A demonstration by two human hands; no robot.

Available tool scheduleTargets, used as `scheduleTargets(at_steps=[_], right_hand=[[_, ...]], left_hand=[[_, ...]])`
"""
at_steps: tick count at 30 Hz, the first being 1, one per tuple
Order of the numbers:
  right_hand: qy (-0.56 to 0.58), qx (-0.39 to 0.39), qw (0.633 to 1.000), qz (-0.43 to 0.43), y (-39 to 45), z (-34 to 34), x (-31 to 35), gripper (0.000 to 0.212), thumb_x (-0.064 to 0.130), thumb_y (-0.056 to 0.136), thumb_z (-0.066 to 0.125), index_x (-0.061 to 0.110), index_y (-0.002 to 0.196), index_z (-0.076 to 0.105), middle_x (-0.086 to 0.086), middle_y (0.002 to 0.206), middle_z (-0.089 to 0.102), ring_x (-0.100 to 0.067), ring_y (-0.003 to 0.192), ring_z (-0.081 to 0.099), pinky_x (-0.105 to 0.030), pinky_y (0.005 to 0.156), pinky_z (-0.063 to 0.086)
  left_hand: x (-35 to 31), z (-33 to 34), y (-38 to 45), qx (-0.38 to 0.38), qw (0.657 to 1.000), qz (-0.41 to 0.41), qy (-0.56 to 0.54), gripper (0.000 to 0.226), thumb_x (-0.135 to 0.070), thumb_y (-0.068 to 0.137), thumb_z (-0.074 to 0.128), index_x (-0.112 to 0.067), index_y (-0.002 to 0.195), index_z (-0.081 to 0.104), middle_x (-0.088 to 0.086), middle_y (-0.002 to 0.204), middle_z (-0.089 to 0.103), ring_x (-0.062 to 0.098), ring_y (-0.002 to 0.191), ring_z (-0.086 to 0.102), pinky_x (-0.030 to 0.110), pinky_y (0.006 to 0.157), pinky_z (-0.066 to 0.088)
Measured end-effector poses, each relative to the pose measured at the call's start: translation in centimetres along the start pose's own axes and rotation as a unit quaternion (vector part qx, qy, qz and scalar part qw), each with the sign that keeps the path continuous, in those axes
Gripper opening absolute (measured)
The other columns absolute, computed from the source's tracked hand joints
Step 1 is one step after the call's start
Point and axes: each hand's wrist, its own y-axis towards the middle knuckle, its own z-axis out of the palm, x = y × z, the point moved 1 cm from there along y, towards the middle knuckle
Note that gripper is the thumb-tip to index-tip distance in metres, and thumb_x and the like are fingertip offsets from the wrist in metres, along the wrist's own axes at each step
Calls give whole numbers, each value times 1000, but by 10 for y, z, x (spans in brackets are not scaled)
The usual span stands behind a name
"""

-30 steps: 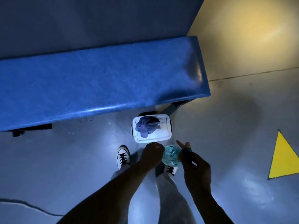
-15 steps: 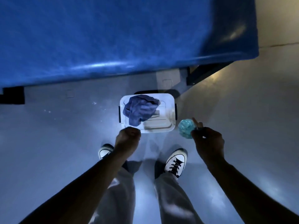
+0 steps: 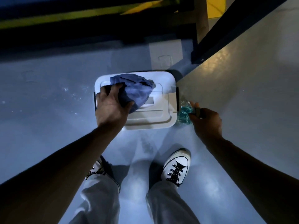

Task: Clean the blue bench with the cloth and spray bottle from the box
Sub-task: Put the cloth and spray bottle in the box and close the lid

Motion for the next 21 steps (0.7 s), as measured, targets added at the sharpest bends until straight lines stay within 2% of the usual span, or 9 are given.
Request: scheduleTargets(at_steps=[2,5,8,10,12,13,15,19,21], right_hand=[[0,16,1000,13,2,-2,-1,15,29,88,74,14,92,73,-7,80,68,-25,75,63,-29,61,43],[8,40,999,27,-4,-8,2,16,33,87,75,19,90,70,-1,76,66,-30,83,67,-33,67,48],[46,42,998,24,-20,-15,14,32,31,88,76,17,115,68,3,101,68,-23,92,63,-24,62,42],[62,-1,998,8,-34,-20,23,41,27,90,75,15,127,63,3,116,61,-15,101,58,-19,67,42],[57,-54,995,-62,-48,-23,30,28,21,91,72,13,118,67,-2,118,64,-15,102,63,-15,76,45],[59,-64,992,-89,-55,-20,33,19,17,92,71,13,110,68,-4,114,66,-15,98,65,-9,74,44],[67,-36,991,-107,-61,-15,37,11,13,92,68,11,103,69,-2,105,67,-15,90,66,-3,69,44],[26,65,993,-93,-53,14,33,25,22,93,67,12,116,70,3,108,65,-18,106,67,-29,95,52],[10,88,991,-100,-44,31,30,25,23,93,65,12,115,68,2,115,63,-19,112,65,-30,97,50]], left_hand=[[-2,-2,5,-3,1000,2,-2,54,-37,83,73,-30,135,57,12,129,56,38,118,57,45,90,53],[-3,-10,2,21,999,-9,-28,44,-32,85,70,-29,128,62,11,119,62,32,107,61,26,80,42],[-7,-21,-20,26,996,-22,-81,37,-26,86,72,-26,122,66,6,109,63,21,89,57,9,70,32],[-6,-28,-47,30,992,-24,-119,39,-14,85,74,-20,123,67,6,109,61,15,81,55,0,66,34],[3,-30,-74,34,993,-13,-109,41,-15,83,78,-18,123,67,8,110,64,17,84,61,1,66,33],[12,-28,-88,39,994,-10,-100,40,-19,83,78,-21,121,68,7,109,66,19,86,61,2,64,32],[27,-21,-109,56,993,-15,-103,34,-21,83,77,-23,116,69,4,102,66,18,83,60,-1,64,33],[64,7,-142,87,994,10,-59,36,-19,83,80,-16,117,69,10,101,64,17,83,57,15,70,38],[81,22,-143,100,993,-19,-51,38,-16,84,78,-18,121,67,8,104,61,23,86,64,27,71,51]])
